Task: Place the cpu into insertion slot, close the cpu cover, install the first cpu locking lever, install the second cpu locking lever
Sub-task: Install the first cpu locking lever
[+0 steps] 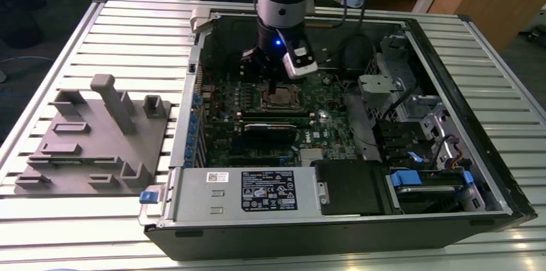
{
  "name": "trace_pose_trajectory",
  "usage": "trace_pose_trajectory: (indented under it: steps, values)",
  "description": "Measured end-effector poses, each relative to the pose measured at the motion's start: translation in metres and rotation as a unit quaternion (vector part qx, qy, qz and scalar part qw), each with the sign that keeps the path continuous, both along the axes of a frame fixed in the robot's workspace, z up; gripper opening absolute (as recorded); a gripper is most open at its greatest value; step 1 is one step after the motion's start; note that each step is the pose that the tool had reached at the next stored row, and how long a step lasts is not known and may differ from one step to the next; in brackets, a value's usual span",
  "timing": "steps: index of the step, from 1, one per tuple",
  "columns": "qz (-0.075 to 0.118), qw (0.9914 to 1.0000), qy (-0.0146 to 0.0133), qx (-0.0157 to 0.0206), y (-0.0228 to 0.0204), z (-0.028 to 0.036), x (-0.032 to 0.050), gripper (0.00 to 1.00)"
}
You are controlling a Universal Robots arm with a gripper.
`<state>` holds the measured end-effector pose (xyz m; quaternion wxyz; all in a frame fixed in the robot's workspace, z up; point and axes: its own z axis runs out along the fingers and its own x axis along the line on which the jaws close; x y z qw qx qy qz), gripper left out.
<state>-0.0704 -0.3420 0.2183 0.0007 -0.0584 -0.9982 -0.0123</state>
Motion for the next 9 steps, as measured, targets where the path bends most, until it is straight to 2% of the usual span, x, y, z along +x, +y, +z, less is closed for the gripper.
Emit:
trace_pose_trajectory:
  steps: [9]
  values:
    - [0.000,1.00000,0.0000,0.0000,0.0000,0.0000,-0.0062,0.11]
